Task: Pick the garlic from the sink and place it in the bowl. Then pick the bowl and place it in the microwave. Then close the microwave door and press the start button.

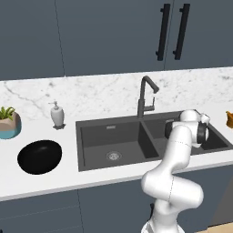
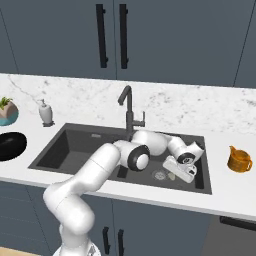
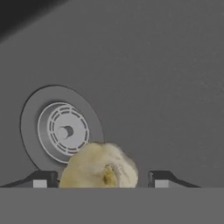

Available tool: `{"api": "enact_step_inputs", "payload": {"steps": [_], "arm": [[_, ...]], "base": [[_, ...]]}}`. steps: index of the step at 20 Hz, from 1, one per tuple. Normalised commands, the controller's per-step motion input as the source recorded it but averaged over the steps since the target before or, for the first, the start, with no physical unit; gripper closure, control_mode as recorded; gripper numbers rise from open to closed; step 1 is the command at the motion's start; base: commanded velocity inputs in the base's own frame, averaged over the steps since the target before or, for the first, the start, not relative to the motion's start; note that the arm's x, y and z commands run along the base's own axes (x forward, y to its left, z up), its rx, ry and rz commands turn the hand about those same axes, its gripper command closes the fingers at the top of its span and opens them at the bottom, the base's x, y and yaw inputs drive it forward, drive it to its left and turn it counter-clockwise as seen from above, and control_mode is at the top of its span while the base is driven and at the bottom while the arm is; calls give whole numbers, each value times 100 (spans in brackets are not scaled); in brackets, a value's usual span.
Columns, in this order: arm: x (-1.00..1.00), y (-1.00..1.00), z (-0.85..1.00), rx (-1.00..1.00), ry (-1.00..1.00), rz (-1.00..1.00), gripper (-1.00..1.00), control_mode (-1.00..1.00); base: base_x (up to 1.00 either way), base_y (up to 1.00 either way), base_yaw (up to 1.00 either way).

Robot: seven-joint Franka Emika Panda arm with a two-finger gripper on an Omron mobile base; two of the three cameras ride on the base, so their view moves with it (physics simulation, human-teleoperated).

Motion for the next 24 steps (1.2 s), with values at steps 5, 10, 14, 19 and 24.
{"api": "enact_step_inputs", "payload": {"steps": [5,10,14,19,24], "arm": [[-36,21,-7,0,0,2,100,-100],[-56,32,3,0,0,6,100,-100],[-27,18,84,0,-7,2,100,-100],[-18,27,100,-9,-22,2,100,-100],[-67,51,100,-14,-21,7,100,-100]], "base": [[0,0,0],[0,0,0],[0,0,0],[0,0,0],[0,0,0]]}}
